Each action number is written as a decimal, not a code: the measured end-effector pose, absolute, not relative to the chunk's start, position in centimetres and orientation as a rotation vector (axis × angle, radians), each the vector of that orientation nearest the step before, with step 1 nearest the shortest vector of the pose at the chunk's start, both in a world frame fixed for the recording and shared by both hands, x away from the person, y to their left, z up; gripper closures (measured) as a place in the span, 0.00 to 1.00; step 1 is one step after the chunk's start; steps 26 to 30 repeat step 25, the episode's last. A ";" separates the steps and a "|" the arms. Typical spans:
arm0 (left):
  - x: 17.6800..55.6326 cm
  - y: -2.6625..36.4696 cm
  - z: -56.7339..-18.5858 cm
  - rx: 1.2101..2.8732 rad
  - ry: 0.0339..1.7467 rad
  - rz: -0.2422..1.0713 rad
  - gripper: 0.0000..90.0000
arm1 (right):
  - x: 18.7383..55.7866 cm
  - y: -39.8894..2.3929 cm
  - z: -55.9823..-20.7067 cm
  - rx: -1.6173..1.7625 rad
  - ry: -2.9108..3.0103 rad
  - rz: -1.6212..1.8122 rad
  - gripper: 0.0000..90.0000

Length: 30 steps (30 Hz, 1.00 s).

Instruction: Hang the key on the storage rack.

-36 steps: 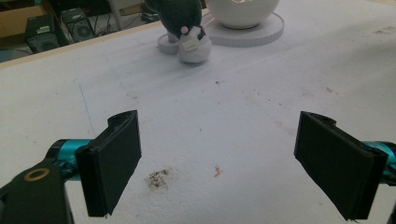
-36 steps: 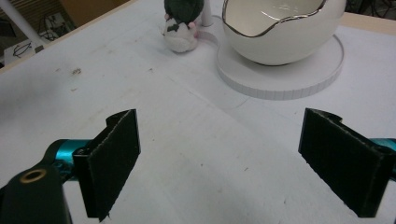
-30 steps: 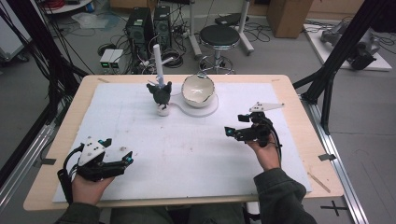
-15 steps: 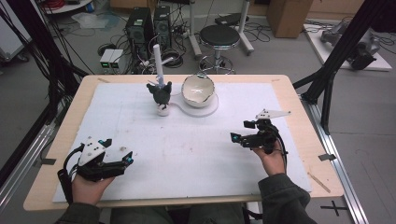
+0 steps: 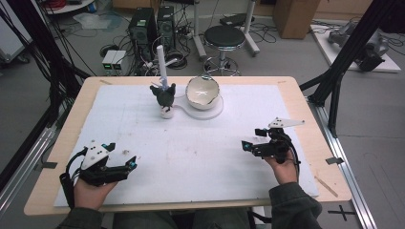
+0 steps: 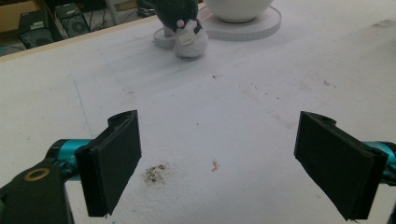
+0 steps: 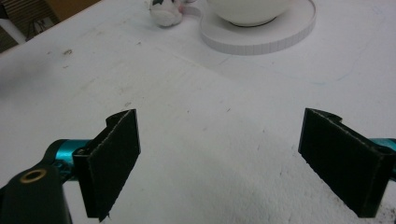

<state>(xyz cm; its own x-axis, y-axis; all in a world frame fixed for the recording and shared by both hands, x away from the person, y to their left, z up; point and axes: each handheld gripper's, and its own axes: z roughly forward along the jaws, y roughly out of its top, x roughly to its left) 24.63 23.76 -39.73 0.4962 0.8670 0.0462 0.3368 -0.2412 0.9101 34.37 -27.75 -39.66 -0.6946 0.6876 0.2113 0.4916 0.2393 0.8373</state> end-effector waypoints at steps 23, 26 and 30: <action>24.6 24.0 -40.3 1.832 1.012 0.691 0.17 | 32.2 -29.4 -40.4 1.119 2.272 1.452 0.13; 24.6 24.0 -40.3 1.838 1.011 0.691 0.17 | 32.1 -29.4 -40.4 1.116 2.269 1.452 0.13; 24.6 24.0 -40.3 1.838 1.011 0.691 0.17 | 32.1 -29.4 -40.4 1.116 2.269 1.452 0.13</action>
